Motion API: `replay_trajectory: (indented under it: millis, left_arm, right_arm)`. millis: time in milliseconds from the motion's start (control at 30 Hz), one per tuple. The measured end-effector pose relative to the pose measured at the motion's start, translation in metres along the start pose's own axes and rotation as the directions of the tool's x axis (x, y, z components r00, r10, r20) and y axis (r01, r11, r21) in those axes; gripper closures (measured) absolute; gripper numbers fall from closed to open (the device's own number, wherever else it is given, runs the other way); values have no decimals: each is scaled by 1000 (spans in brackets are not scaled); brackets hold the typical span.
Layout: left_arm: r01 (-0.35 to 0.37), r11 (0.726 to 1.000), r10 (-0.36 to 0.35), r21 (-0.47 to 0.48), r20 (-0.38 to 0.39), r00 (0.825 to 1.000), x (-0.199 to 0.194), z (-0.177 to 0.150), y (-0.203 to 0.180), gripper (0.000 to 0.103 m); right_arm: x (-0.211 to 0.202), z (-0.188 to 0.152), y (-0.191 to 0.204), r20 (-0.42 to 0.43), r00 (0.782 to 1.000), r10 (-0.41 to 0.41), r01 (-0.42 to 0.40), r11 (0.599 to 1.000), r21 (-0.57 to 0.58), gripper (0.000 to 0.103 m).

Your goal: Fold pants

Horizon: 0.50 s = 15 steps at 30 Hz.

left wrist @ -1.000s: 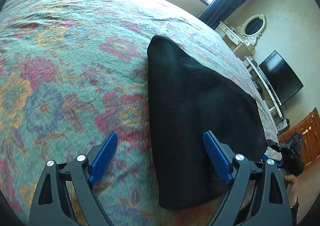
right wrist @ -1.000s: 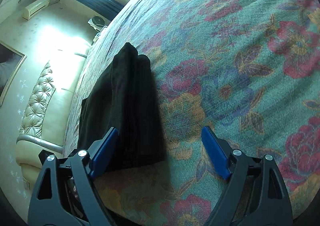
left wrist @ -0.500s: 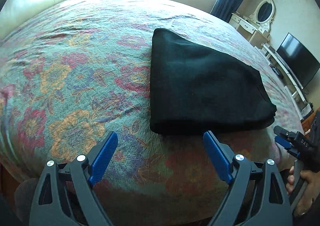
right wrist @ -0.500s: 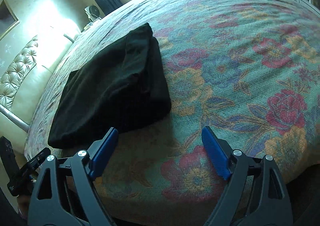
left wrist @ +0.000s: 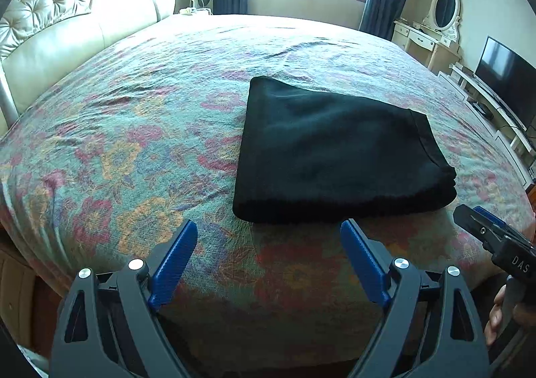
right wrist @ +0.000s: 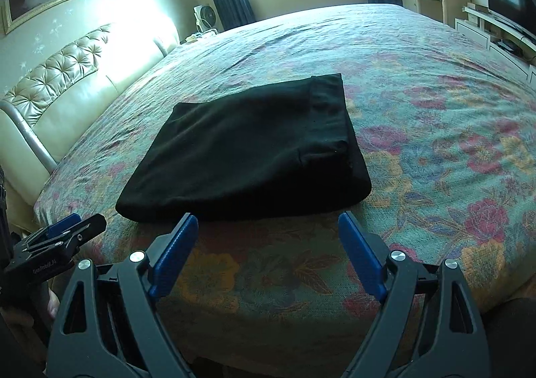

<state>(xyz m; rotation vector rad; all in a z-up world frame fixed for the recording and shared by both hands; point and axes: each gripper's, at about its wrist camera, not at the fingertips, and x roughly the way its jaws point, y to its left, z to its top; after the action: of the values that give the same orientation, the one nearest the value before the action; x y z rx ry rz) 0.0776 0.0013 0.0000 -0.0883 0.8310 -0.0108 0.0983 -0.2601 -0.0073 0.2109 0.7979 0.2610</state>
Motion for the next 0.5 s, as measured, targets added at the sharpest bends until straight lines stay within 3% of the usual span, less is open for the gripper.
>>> replay_trajectory:
  millis: [233,500]
  left_arm:
    - [-5,1000,5,3,23,1000,-6,0,-4,17]
    - [-61,998,61,-25,14,998,-6,1,0,17]
  right_arm:
    - [-1,-4,2,3,1000,-11,11,1000,-5,17]
    - [2,-6,2,1,1000,-28,28,1000,-12,17]
